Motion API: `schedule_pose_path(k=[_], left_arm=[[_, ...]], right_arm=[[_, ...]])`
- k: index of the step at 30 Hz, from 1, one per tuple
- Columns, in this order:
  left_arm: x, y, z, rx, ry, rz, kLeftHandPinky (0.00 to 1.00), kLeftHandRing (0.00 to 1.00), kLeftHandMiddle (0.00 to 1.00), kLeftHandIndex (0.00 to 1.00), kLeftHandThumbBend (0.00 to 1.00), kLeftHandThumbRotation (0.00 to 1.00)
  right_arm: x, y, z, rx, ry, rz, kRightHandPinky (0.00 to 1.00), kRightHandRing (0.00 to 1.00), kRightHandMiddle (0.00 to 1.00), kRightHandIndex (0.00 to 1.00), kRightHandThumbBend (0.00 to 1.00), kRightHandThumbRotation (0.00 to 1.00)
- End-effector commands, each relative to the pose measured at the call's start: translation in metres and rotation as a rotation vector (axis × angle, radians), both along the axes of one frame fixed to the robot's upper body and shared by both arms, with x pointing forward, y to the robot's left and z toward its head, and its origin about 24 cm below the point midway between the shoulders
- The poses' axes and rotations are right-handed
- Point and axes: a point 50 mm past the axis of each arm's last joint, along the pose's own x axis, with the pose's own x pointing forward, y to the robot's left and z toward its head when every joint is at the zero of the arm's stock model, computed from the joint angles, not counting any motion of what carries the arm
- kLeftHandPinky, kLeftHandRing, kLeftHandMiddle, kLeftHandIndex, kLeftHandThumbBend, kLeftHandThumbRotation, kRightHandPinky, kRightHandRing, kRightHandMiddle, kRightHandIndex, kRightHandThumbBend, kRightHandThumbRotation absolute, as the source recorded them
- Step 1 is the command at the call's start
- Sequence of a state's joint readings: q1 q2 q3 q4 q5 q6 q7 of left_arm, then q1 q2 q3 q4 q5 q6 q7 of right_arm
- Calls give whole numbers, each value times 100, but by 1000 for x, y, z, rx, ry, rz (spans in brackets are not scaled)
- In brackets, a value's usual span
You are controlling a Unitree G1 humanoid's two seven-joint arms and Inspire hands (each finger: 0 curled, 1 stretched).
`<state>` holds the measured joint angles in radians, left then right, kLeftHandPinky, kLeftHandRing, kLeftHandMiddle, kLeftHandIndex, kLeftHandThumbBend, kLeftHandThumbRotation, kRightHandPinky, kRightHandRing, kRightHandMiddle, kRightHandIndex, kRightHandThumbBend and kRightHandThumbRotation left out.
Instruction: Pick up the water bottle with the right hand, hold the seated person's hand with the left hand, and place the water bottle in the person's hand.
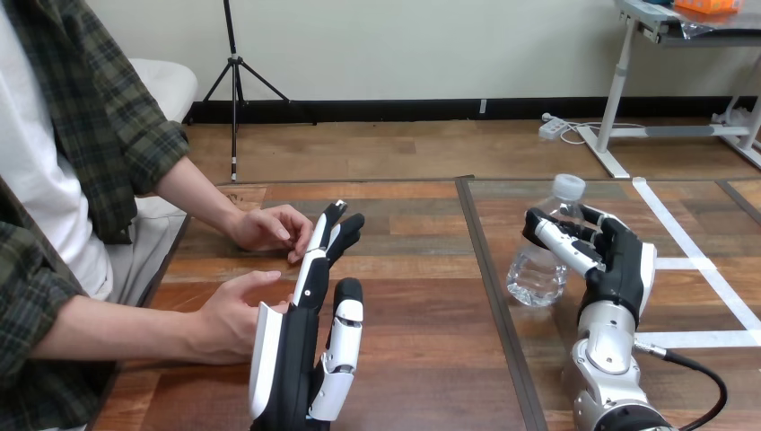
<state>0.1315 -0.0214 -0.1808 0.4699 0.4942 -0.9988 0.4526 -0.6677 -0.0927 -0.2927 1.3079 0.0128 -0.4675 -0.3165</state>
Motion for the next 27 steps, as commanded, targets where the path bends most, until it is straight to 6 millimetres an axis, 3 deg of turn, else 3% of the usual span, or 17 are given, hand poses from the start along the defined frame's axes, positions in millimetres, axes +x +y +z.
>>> schedule_pose_path(k=[1,27], left_arm=[[11,-2,13,-13,-68,4,87,86,88,94,6,100],[14,-3,15,-20,-75,-13,86,86,88,94,3,100]], right_arm=[[17,-3,29,-46,-131,33,66,57,56,59,65,0],[16,0,38,-78,-232,60,64,52,52,58,66,0]])
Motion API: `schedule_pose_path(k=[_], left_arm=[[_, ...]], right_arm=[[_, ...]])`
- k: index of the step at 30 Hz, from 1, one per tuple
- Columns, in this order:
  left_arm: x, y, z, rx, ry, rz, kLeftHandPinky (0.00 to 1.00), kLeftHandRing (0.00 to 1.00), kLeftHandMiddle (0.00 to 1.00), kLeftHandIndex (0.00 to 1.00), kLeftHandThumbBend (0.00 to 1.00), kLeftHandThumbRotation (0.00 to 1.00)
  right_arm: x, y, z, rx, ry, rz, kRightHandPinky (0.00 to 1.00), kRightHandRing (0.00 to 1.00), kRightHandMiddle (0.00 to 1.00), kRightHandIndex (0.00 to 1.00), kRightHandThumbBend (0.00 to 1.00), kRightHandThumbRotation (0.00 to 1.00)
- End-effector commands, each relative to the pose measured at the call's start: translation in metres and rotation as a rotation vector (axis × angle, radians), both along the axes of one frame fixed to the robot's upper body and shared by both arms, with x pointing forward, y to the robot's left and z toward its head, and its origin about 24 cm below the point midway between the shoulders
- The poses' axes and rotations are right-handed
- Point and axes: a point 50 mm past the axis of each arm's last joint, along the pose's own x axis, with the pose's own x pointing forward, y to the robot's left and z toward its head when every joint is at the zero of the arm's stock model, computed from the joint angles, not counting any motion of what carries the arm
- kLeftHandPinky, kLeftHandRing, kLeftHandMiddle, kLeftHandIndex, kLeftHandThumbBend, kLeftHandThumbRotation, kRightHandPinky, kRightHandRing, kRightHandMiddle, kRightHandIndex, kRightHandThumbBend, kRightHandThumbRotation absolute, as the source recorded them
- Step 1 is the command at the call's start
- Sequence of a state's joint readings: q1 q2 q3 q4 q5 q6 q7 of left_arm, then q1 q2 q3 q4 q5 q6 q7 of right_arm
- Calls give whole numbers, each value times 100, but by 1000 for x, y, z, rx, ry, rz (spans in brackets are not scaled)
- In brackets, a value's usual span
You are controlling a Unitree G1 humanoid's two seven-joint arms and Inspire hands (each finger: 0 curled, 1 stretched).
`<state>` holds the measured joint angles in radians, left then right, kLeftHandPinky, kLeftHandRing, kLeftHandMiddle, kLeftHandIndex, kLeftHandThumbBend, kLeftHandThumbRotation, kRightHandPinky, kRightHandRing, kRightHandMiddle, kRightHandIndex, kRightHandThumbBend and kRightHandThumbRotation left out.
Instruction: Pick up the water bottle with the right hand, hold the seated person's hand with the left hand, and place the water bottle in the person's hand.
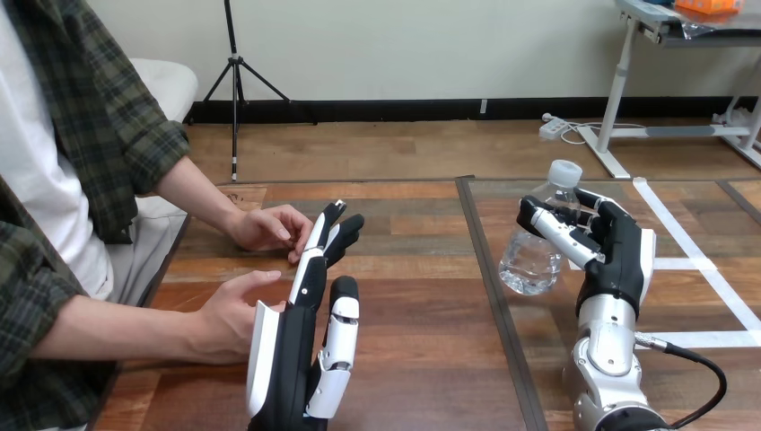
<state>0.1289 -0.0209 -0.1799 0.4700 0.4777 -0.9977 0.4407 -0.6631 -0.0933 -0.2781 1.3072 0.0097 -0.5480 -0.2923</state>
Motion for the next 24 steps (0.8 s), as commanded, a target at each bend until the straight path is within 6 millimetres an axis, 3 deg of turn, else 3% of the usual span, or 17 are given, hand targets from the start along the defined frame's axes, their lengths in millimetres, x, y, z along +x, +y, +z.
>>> schedule_pose_path(k=[1,24], left_arm=[[13,-4,14,-13,-78,-12,86,86,88,94,3,100],[15,2,16,14,-80,0,85,87,87,93,3,98]], right_arm=[[15,-1,32,-64,-156,28,63,52,52,58,66,0],[10,4,36,-83,-258,106,51,49,52,55,66,0]])
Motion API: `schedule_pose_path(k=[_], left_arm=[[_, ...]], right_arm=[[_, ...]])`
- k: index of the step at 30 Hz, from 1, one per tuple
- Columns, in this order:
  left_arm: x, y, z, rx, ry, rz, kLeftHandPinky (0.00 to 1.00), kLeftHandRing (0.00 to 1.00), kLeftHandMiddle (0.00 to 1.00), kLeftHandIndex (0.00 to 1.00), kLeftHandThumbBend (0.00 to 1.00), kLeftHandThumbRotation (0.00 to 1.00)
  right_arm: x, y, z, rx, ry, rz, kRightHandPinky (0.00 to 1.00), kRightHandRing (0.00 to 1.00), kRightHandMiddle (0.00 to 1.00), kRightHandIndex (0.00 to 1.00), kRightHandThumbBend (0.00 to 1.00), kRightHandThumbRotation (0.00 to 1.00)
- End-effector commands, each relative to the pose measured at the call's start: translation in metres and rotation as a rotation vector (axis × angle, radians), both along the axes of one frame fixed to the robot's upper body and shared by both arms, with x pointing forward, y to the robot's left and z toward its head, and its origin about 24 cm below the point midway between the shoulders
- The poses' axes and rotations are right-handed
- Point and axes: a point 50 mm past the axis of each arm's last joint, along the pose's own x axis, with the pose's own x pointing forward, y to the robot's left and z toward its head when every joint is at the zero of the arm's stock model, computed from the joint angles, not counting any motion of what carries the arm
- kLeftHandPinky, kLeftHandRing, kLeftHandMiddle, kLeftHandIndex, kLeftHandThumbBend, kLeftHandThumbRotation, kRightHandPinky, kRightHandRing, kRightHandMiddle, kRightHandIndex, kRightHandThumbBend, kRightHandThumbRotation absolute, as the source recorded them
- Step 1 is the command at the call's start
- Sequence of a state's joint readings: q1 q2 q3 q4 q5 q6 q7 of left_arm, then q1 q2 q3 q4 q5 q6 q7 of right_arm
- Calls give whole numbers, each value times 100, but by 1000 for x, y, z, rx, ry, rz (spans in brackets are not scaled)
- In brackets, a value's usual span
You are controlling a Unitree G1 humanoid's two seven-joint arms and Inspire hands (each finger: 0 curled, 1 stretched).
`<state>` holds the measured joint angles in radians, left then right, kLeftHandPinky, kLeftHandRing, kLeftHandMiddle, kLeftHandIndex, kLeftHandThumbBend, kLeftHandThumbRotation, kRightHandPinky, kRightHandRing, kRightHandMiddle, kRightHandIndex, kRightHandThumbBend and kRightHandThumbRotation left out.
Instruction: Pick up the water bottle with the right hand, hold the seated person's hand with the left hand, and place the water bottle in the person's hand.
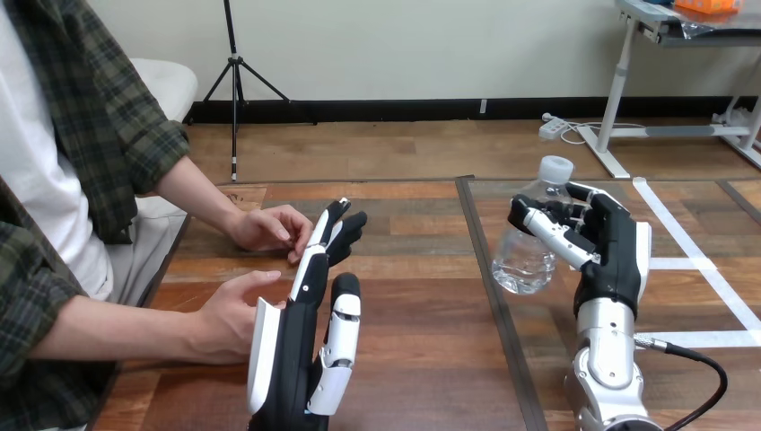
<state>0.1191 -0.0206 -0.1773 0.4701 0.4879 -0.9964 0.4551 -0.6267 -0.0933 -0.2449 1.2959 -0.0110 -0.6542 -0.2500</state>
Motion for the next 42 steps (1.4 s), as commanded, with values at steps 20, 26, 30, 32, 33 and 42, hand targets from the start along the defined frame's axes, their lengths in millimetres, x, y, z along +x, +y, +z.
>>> schedule_pose_path(k=[20,26,30,32,33,42], left_arm=[[15,24,24,188,-58,-35,86,89,90,88,49,3],[16,33,28,281,-52,-36,84,88,89,86,61,1],[16,40,31,349,-41,-33,80,87,89,85,67,0],[16,43,32,387,-36,-31,78,87,89,84,70,0],[16,45,33,403,-34,-30,77,87,89,84,71,0],[16,61,39,533,13,-11,76,88,91,84,78,0]], right_arm=[[7,11,38,-58,-296,159,39,42,49,52,66,0],[4,15,38,-66,-315,181,38,41,48,51,66,0],[3,18,38,-62,-328,196,38,42,48,51,66,0],[3,20,38,-53,-329,202,38,42,48,51,66,0],[2,20,38,-49,-329,206,38,42,48,51,66,0],[-1,28,40,-90,-352,230,38,42,47,51,67,0]])
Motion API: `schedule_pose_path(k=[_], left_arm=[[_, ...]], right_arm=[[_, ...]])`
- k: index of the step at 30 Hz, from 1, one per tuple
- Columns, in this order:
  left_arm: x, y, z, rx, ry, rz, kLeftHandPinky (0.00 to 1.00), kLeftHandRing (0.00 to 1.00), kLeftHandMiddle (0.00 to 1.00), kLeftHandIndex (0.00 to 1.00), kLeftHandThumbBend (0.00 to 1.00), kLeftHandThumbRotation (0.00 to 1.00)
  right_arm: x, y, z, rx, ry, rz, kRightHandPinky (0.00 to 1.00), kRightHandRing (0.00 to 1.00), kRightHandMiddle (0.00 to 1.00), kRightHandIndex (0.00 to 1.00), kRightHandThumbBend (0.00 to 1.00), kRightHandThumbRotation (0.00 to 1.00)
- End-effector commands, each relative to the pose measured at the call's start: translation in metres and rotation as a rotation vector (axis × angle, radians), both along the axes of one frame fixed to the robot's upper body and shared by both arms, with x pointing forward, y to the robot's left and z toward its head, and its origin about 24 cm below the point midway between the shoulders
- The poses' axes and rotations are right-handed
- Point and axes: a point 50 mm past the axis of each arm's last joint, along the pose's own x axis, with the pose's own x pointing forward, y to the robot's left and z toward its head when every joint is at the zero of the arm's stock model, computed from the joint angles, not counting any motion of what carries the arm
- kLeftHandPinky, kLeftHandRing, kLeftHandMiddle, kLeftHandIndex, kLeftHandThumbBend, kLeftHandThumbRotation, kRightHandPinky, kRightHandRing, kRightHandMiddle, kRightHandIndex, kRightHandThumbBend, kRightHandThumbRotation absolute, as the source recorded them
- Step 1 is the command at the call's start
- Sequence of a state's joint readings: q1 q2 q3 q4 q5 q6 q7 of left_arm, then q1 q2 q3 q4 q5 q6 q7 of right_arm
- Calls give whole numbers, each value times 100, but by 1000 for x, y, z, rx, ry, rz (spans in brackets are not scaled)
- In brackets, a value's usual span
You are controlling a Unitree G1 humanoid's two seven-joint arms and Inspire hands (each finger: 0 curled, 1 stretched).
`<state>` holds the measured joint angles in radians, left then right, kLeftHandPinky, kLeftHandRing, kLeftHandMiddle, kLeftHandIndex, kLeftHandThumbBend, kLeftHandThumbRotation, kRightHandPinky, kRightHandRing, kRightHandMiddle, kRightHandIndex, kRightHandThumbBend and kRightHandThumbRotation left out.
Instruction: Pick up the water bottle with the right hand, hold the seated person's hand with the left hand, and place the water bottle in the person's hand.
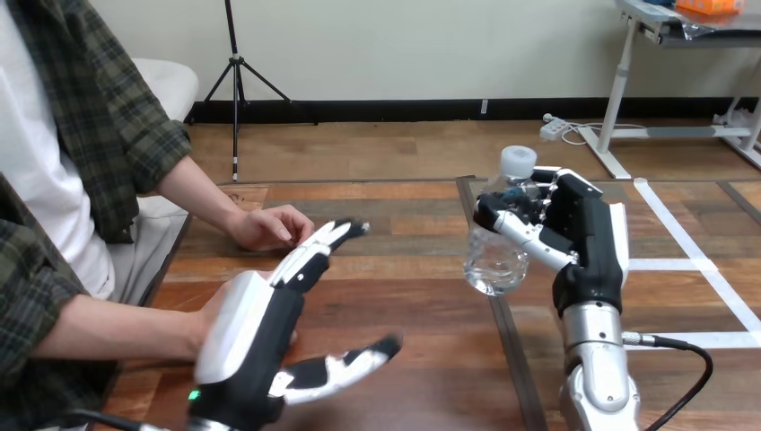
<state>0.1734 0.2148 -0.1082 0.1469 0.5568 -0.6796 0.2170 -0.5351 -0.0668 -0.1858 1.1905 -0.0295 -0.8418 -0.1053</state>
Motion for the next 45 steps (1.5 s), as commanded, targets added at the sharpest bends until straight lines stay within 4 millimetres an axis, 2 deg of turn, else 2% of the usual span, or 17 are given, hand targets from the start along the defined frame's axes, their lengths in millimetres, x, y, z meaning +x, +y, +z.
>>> schedule_pose_path(k=[1,19,29,45], left_arm=[[4,11,19,67,-56,17,76,88,91,84,79,0],[5,41,31,419,-41,163,77,85,87,82,91,0],[8,55,33,554,-47,242,77,83,85,81,95,1],[10,70,34,713,-30,362,73,79,82,79,100,3]], right_arm=[[11,11,30,-28,-159,37,38,42,47,51,67,0],[8,22,32,-58,-190,89,34,39,46,50,65,0],[5,27,33,-60,-209,130,34,40,46,50,63,0],[3,30,32,-71,-214,160,36,41,46,50,64,0]])
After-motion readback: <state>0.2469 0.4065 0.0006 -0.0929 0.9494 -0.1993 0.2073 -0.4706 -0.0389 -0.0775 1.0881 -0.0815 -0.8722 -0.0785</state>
